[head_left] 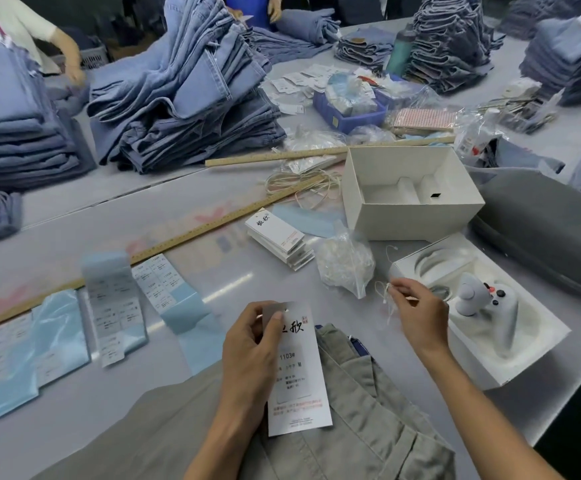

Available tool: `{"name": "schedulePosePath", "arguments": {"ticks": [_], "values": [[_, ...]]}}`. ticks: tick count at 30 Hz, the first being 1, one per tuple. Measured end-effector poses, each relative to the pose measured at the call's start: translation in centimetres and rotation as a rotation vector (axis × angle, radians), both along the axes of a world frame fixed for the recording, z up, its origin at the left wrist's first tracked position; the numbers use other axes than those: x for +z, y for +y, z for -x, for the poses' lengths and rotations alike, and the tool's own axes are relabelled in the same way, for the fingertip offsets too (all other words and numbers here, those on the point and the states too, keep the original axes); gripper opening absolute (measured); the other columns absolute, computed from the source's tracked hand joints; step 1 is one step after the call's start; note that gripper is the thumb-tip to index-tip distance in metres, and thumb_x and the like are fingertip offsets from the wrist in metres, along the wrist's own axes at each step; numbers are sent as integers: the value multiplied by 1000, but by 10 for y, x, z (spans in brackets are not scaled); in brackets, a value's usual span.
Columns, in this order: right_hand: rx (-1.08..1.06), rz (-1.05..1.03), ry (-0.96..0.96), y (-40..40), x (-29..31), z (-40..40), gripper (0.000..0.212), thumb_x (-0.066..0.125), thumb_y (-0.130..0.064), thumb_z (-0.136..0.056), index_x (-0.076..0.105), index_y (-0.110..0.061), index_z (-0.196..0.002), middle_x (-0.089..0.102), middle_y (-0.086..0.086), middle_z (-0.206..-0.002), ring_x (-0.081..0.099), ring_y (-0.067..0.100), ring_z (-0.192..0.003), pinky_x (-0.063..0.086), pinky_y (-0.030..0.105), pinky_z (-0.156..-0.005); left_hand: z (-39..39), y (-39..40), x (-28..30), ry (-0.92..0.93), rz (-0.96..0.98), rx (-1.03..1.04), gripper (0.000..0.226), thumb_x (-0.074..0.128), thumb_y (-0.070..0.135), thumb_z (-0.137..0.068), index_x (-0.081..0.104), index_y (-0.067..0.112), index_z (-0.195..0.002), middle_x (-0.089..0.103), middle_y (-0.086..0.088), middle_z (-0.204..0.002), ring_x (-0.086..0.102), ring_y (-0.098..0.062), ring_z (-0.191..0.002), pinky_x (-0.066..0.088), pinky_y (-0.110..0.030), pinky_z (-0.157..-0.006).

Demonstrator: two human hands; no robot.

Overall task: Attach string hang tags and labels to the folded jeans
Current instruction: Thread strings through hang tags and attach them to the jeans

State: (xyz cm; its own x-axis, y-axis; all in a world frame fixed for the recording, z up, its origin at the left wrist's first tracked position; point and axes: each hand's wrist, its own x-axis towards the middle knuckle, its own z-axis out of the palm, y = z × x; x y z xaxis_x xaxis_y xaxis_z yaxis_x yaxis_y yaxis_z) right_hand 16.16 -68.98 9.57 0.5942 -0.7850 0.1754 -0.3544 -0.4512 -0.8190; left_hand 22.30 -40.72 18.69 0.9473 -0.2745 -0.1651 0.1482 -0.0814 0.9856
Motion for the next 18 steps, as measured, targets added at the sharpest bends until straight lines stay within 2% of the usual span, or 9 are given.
{"name": "schedulePosePath", "arguments": {"ticks": [4,6,10,14,15,18], "values": [[-12,-65,-3,0,15,12,10,76,-13,-88,75,-23,-86,73,-8,-80,69,13,-79,53,27,-75,0,1,0,-6,2,3,18,60,20,-102,70,31,-91,77,0,-84,74,-19,-71,53,-23,-56],[-34,-121,-55,1,23,15,18,72,-12,-90,70,-28,-82,73,-8,-80,69,15,-81,53,28,-75,1,2,1,0,10,-3,18,60,21,-102,69,31,-90,77,0,-84,74,-19,-72,54,-24,-56],[-29,-192,-130,9,46,21,18,66,-14,-95,68,-28,-85,73,-4,-81,69,12,-80,55,32,-78,2,3,2,-8,17,8,21,58,22,-103,69,33,-88,77,1,-83,73,-19,-72,54,-24,-56],[64,-232,-214,36,94,25,12,66,-15,-96,71,-24,-90,67,-9,-67,65,14,-66,59,32,-70,4,3,4,-17,35,35,22,56,24,-104,70,28,-89,76,-2,-85,72,-30,-79,56,-42,-68],[113,-238,-220,48,109,28,11,67,-16,-96,71,-24,-90,66,-9,-66,67,13,-63,61,31,-66,5,3,5,-29,35,45,22,57,24,-104,72,26,-88,76,-1,-85,72,-28,-80,56,-42,-69],[254,-135,-161,92,147,39,9,70,-23,-94,72,-29,-87,69,-10,-73,67,12,-55,55,21,-54,15,9,14,-95,24,88,19,63,21,-100,77,26,-89,77,9,-86,71,-10,-77,52,-22,-65]]}}
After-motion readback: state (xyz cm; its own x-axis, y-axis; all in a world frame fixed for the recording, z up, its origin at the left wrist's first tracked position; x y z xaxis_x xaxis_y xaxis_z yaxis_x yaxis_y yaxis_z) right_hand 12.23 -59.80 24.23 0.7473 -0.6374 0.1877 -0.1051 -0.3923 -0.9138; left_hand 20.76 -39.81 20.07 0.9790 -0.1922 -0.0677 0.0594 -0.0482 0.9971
